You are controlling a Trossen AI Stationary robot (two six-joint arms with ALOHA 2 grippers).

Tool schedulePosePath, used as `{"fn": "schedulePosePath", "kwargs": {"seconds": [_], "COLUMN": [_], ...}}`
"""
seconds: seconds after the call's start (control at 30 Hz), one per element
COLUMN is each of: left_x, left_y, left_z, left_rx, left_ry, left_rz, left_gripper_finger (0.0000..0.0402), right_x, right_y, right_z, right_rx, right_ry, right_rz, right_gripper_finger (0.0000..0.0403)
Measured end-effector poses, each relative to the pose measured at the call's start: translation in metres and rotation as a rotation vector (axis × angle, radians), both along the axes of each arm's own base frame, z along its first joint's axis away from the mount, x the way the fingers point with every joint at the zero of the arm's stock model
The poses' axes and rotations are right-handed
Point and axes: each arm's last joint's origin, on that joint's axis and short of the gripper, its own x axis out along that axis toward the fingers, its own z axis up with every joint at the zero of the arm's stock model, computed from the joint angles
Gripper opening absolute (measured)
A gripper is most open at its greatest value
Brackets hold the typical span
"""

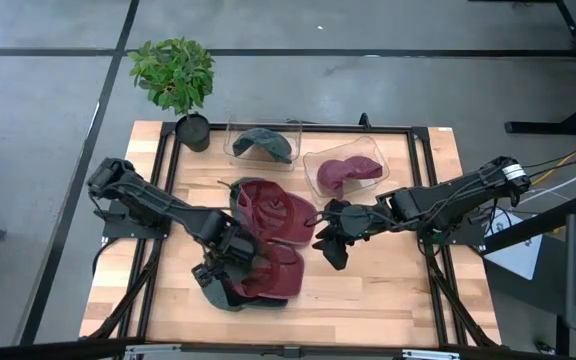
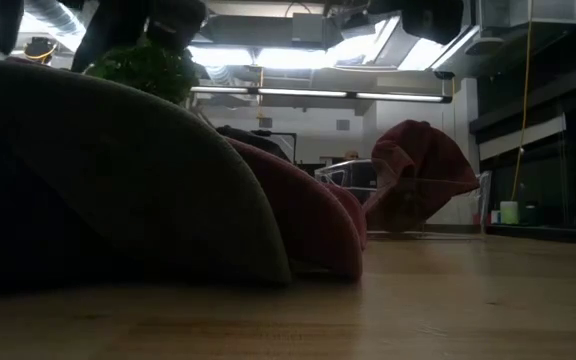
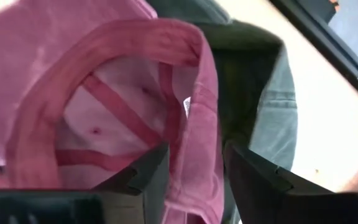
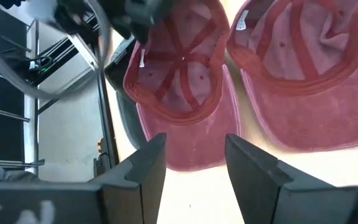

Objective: Pick & Place hat
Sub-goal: Put the bottom red cap into the right transparent bin

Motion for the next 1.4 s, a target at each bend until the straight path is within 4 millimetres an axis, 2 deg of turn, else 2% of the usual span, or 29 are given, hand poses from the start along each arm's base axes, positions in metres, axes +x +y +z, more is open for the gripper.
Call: {"fn": "schedulePosePath", "kwargs": {"seconds": [0.17,0.37,0.5,0.67,0.87,1.07,1.4], "left_x": [0.007,0.009,0.009,0.01,0.015,0.015,0.003], "left_y": [-0.002,-0.003,-0.003,0.001,0.016,0.045,0.094], "left_z": [-0.014,-0.019,-0.019,-0.017,-0.015,0.004,0.057], "left_rx": [-0.019,-0.013,-0.014,-0.003,-0.081,-0.319,-0.712], "left_ry": [0.06,0.078,0.079,0.054,0.079,0.1,-0.008], "left_rz": [0.0,0.006,0.017,-0.01,0.035,0.128,0.279], "left_gripper_finger": [0.0143,0.0125,0.0086,0.0012,0.0005,0.0004,0.0004], "right_x": [0.0,0.0,0.001,0.003,0.003,0.001,0.003], "right_y": [-0.001,-0.001,-0.001,0.0,0.003,0.009,0.009], "right_z": [0.0,0.0,-0.001,-0.004,-0.006,-0.006,-0.004], "right_rx": [-0.009,-0.013,-0.014,-0.004,0.012,0.041,0.06], "right_ry": [-0.002,-0.005,0.0,0.015,0.028,0.031,-0.004], "right_rz": [-0.012,-0.03,-0.03,-0.041,-0.047,-0.053,-0.114], "right_gripper_finger": [0.0161,0.0161,0.0161,0.0161,0.0161,0.0161,0.0161]}}
